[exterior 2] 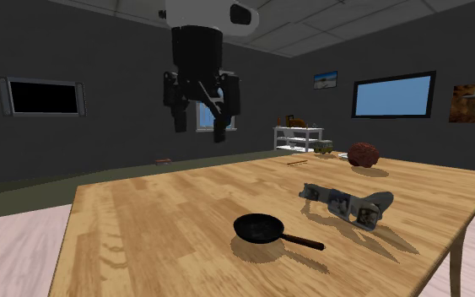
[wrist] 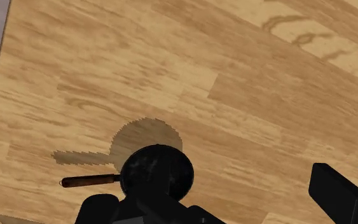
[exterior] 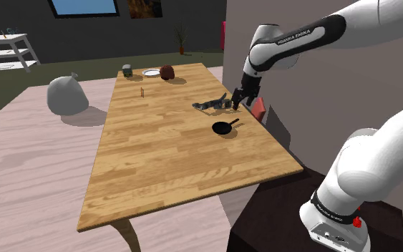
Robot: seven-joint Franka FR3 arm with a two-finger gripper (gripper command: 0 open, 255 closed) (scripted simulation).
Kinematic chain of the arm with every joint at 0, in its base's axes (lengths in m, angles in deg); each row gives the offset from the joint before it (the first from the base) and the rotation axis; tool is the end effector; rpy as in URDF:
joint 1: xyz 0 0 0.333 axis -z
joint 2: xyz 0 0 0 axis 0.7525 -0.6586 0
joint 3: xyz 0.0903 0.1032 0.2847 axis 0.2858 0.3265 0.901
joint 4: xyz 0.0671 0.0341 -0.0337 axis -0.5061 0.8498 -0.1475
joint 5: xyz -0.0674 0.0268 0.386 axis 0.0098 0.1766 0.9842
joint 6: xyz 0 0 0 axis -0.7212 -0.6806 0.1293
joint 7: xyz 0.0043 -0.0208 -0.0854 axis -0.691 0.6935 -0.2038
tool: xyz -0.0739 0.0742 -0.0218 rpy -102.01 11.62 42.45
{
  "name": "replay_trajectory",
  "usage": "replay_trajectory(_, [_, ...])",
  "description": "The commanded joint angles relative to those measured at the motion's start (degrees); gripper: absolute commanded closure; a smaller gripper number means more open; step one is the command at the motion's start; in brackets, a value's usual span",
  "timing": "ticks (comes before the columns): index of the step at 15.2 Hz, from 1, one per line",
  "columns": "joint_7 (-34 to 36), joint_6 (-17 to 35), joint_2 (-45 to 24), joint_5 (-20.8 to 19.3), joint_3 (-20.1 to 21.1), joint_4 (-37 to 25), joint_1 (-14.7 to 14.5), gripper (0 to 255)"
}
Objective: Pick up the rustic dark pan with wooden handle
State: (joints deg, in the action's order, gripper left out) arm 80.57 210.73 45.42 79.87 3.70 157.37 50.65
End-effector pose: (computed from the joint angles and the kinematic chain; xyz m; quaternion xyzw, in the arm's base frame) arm 0.4260 -0.1398 0.4425 -0.9887 0.1217 -0.0635 0.0600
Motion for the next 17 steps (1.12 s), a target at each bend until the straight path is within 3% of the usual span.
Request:
replay_trajectory(1, [-1.9,3.0,-4.1,2.6,-1.9,-1.0,-0.2,0])
replay_trajectory(5, [-7.2,7.7,-12.9,10.0,-5.4,-4.1,-0.7,0])
replay_trajectory(9, [-13.9,10.4,-22.4,19.9,-7.5,-8.5,-0.2,0])
replay_trajectory(17, [-25.1,10.6,-41.4,38.7,-5.3,-20.8,6.5,0])
